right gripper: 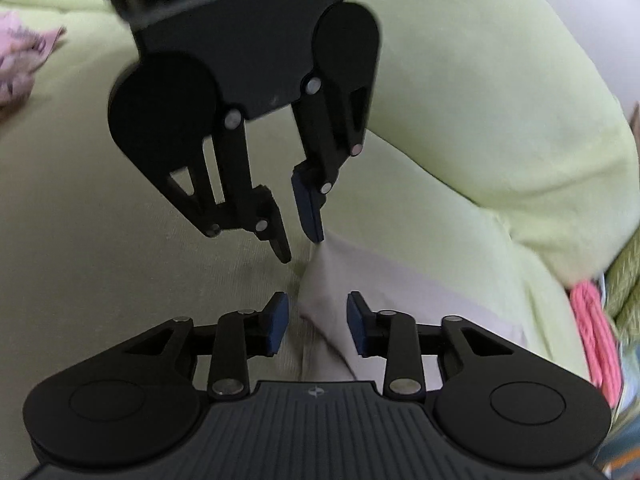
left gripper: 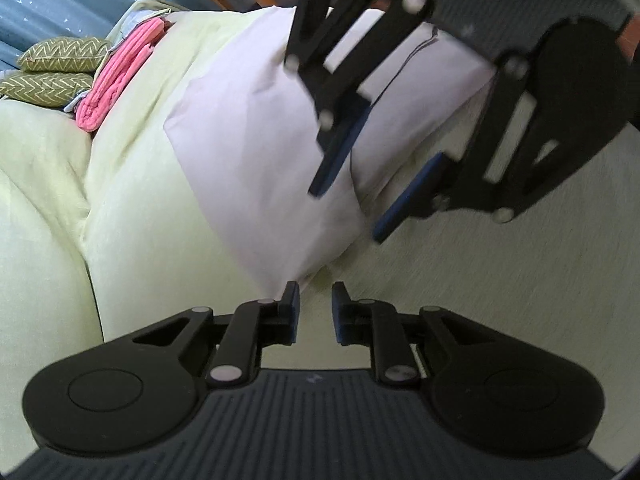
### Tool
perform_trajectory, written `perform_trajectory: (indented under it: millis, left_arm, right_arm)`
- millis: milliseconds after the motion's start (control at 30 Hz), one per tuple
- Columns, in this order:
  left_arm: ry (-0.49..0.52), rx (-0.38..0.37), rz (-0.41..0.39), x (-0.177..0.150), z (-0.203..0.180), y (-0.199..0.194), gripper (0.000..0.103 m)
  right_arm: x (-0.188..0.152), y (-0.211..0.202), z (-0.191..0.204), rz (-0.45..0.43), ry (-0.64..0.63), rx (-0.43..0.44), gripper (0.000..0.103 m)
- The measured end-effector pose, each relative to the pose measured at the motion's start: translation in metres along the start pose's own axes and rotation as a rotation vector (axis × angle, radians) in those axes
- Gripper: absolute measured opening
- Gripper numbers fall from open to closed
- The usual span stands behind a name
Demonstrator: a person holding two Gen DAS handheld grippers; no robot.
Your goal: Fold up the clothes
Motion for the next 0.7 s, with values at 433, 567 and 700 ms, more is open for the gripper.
perform_trajectory:
  millis: [433, 567, 700]
  left_arm:
    - [0.191, 0.116, -0.063, 0.002, -0.022, -0.005, 0.029]
    - [0.347, 0.151, -0.089, 0.004, -0.034, 0.006, 0.028]
    - [0.519, 0.167, -0.145, 0.008, -0.044, 0.016, 0.018]
  right_arm:
    - [-0.004, 0.023, -0.031, 0.082, 0.036, 0.025, 0.0]
    - [-0.004, 0.028, -0.03, 0.082, 0.049, 0.032, 0.003]
    - [-0.005, 0.032, -0.032, 0.077, 0.066, 0.035, 0.006]
Point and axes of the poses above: each gripper's, at about its wrist camera, not at the fingertips, and y roughly the way its jaws point, z to its left, x to its top, the point moved 6 cm from there along y, roughly the way its jaws point, and after that the axes turned 7 degrees about y, right-handed, at the moved point
